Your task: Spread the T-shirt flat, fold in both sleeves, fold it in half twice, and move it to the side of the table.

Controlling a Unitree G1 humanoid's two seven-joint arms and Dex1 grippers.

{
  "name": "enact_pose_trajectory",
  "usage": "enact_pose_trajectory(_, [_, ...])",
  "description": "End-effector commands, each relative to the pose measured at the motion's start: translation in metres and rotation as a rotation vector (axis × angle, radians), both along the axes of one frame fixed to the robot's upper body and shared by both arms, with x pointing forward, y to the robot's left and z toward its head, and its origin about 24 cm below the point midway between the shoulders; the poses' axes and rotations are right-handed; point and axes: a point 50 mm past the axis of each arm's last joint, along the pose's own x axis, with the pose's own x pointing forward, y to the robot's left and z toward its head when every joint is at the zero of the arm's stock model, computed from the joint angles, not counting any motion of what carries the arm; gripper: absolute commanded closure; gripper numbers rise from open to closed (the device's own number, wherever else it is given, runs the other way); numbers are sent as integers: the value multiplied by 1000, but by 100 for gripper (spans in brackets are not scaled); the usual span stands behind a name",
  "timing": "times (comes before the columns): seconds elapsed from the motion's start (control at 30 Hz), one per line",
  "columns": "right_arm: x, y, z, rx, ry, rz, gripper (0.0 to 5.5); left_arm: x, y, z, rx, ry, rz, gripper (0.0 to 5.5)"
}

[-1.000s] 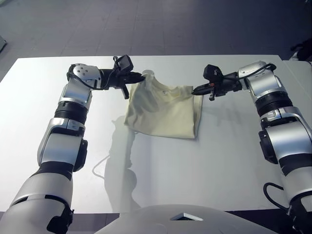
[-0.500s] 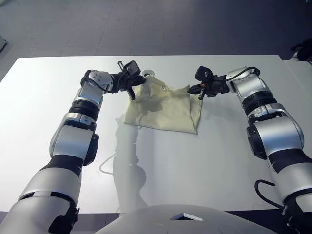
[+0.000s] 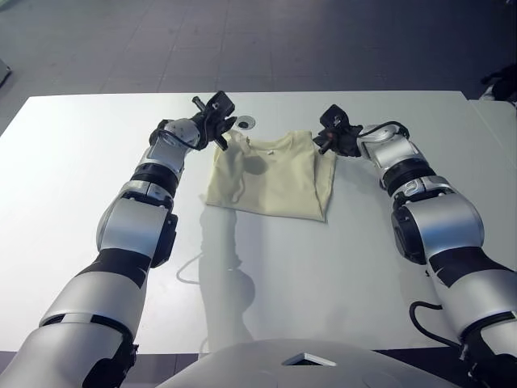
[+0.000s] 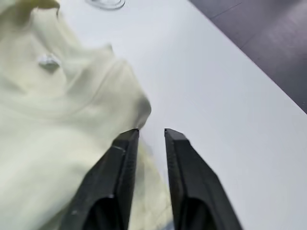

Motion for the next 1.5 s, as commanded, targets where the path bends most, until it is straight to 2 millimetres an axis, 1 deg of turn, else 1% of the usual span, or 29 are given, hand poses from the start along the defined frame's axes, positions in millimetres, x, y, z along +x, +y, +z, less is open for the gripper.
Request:
enact_pose_trajectory(0.03, [4, 15, 15, 85, -88, 63, 372, 0, 15, 16, 92, -129, -21, 359])
enact_pose_trajectory(0.1, [2, 20, 18, 101, -120, 123, 345, -6, 24, 14, 114, -169, -36, 331])
enact_pose_trajectory(0.17, [-2, 22, 14, 93, -131, 186, 315, -18, 28, 5, 58, -175, -47, 300])
enact_pose_trajectory(0.27, [-9, 17, 0, 38, -159, 230, 262, -54, 21, -15, -8, -152, -65, 245])
enact_pose_trajectory(0.33, [-14, 13, -8, 10, -163, 255, 233, -77, 14, -26, 10, -122, -90, 215])
enact_pose_trajectory(0.4, [-18, 8, -14, -41, -174, 281, 201, -93, 9, -35, 49, -91, -107, 182])
enact_pose_trajectory(0.53, [-23, 0, -19, -191, -225, 348, 134, -108, 14, -36, 181, -77, -104, 112])
enact_pose_trajectory(0.67, [-35, -1, -34, -317, -241, 479, 70, -116, 19, -32, 339, -35, -165, 46])
enact_pose_trajectory(0.73, [-45, -3, -41, -358, -246, 554, 37, -115, 22, -30, 395, -11, -193, 12])
enact_pose_trajectory(0.77, [-49, -3, -44, -371, -248, 588, 20, -113, 23, -30, 413, -2, -199, 10])
enact_pose_trajectory(0.83, [-60, -2, -49, -393, -253, 669, 13, -107, 27, -32, 454, 20, -216, 10])
enact_pose_trajectory(0.9, [-72, -1, -50, -423, -262, 761, 13, -101, 31, -35, 510, 42, -238, 10])
enact_pose_trajectory(1.0, [-91, 3, -38, -452, -281, 884, 13, -89, 43, -35, 601, 56, -253, 10])
enact_pose_trajectory(1.1, [-120, 20, -22, -391, -273, 1009, 13, -71, 53, -30, 661, 29, -244, 10])
enact_pose_trajectory(1.17, [-137, 36, -12, -289, -258, 1049, 13, -58, 51, -22, 675, -20, -238, 10])
enact_pose_trajectory(1.23, [-147, 49, -2, -199, -250, 1053, 13, -45, 44, -13, 668, -89, -231, 10])
enact_pose_trajectory(1.3, [-147, 58, 11, -107, -258, 1013, 13, -37, 34, 2, 619, -187, -248, 10])
enact_pose_trajectory(1.37, [-143, 62, 24, -34, -262, 956, 13, -33, 24, 22, 534, -306, -269, 10])
enact_pose_trajectory(1.43, [-135, 59, 35, -6, -264, 892, 13, -35, 20, 37, 463, -378, -295, 10])
enact_pose_trajectory(1.5, [-118, 50, 45, -18, -296, 797, 13, -45, 22, 45, 407, -408, -329, 10])
